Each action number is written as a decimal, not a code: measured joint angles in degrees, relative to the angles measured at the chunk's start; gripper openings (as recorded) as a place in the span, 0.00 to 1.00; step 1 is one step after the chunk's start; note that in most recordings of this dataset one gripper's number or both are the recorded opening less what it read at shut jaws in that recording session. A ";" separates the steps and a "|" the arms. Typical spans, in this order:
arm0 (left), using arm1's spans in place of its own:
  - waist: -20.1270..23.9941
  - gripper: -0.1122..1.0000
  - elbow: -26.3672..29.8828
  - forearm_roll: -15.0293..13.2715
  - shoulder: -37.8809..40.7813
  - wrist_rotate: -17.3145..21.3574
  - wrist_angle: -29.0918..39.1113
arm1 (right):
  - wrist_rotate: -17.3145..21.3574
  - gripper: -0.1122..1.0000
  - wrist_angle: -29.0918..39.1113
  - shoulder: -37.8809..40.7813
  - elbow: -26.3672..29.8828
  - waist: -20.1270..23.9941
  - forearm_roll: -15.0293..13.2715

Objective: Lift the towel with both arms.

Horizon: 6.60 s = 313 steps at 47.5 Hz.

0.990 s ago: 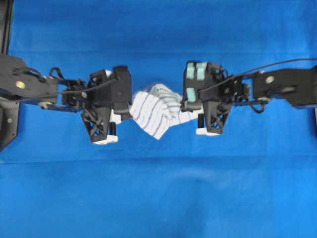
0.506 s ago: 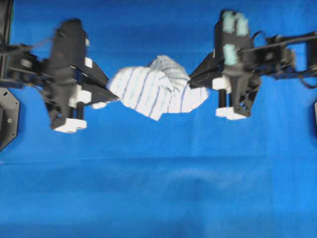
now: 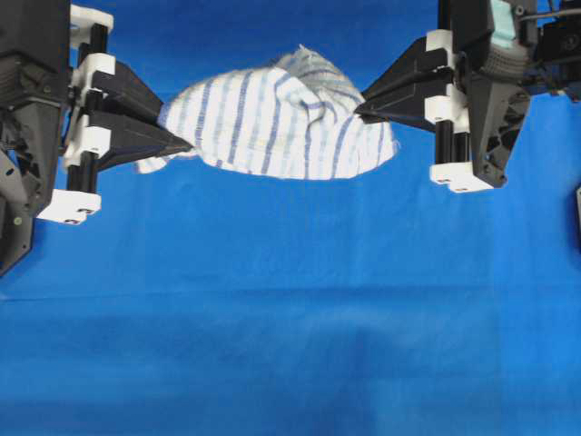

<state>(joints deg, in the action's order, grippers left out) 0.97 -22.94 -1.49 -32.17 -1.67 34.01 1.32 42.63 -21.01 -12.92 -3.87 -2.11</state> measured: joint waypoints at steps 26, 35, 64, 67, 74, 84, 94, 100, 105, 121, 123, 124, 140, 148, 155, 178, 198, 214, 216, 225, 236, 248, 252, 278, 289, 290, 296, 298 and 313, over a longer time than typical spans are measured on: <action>-0.62 0.54 0.09 0.00 0.79 -0.09 0.18 | -0.26 0.23 0.26 0.00 0.00 0.62 0.00; -1.32 0.92 0.09 -0.09 0.79 -0.18 0.18 | -0.35 0.69 0.26 0.00 0.00 0.79 0.00; -1.41 0.90 -5.71 -0.09 3.69 -0.53 -3.87 | 0.00 0.69 -3.34 1.85 -7.73 0.97 0.09; -1.41 0.90 -7.29 -0.09 4.92 -0.35 -5.45 | 0.00 0.69 -4.83 2.72 -9.76 0.97 0.00; -1.41 0.90 -11.51 -0.09 8.61 0.09 -9.67 | 0.00 0.69 -9.84 5.45 -15.03 0.97 0.00; -1.41 0.90 -15.64 0.00 14.59 0.26 -14.33 | 0.70 0.69 -16.26 11.78 -20.30 1.05 0.09; -1.41 0.90 -19.86 0.09 23.12 0.18 -21.97 | 3.16 0.69 -23.73 19.42 -23.12 1.67 0.18; -1.41 0.90 -20.48 0.09 28.21 0.18 -25.84 | 4.04 0.69 -27.60 23.64 -23.73 2.29 0.09; -1.32 0.90 -20.48 0.09 32.87 0.18 -28.74 | 4.75 0.69 -30.15 26.54 -23.73 2.90 0.18; -0.62 0.88 -20.48 0.09 38.58 0.09 -33.84 | 5.54 0.68 -32.96 31.64 -23.29 3.34 0.09; -0.62 0.87 -20.48 0.09 38.58 0.18 -34.01 | 5.54 0.68 -32.96 31.82 -23.12 3.34 0.18; -0.53 0.85 -20.48 0.09 38.58 0.18 -34.01 | 5.54 0.68 -32.96 31.82 -23.03 3.34 0.18; 1.14 0.14 -20.74 0.09 38.58 0.09 -34.01 | 5.45 0.15 -34.63 32.17 -22.94 3.16 0.09; 1.93 0.14 -21.09 0.09 38.50 0.00 -33.84 | 5.36 0.15 -34.63 31.99 -23.03 3.16 0.09; 2.02 0.14 -21.01 0.09 37.00 -0.44 -30.67 | 5.45 0.15 -33.22 29.79 -23.03 3.25 0.09; 0.26 0.14 -11.43 0.09 18.81 -0.44 -8.35 | 5.19 0.15 -14.33 12.66 -15.38 3.16 0.00; 0.18 0.14 2.64 0.09 7.29 -0.35 8.26 | 4.83 0.15 2.55 4.48 0.09 3.25 -3.34; 0.18 0.14 11.78 0.09 5.63 -0.26 16.00 | 4.92 0.15 12.39 3.69 11.16 3.25 -3.43; 0.18 0.14 12.66 0.09 5.63 -0.26 16.79 | 4.92 0.15 13.27 3.69 12.30 3.25 -3.43; 0.18 0.14 14.24 0.09 5.63 -0.18 17.93 | 4.83 0.15 14.85 3.69 14.50 3.52 -3.43; 0.18 0.14 14.41 0.09 6.06 -0.18 17.84 | 4.83 0.15 15.12 3.69 14.50 3.69 -3.43; 0.18 0.40 14.41 0.18 6.15 -0.09 16.52 | 4.75 0.16 15.03 3.69 14.50 3.69 -3.43; 0.18 0.64 14.41 0.09 6.15 -0.09 16.35 | 4.83 0.27 14.94 3.69 14.50 3.69 -3.43; -0.62 0.88 9.93 0.09 6.42 -0.44 12.22 | 5.27 0.70 14.85 3.87 11.25 3.78 -5.19; -0.97 0.88 2.46 0.09 8.61 -0.26 4.75 | 6.15 0.70 10.28 4.66 2.20 3.87 -5.19; -0.97 0.88 1.58 0.09 8.96 -0.35 3.78 | 6.42 0.70 9.67 4.83 1.14 3.87 -5.19; -1.23 0.88 -3.16 0.09 11.60 -0.35 -2.55 | 8.35 0.70 5.89 6.24 -5.01 4.22 -5.10; -1.32 0.88 -4.48 0.09 12.66 -0.26 -4.57 | 8.96 0.70 4.66 6.86 -7.12 4.48 -5.10; -1.76 0.88 -10.63 0.09 23.03 0.18 -15.82 | 13.80 0.70 -6.15 11.69 -19.25 6.15 -5.10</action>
<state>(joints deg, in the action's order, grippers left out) -0.79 -33.57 -1.41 -9.14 -1.49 18.19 15.12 36.47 -9.32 -32.17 2.29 -7.21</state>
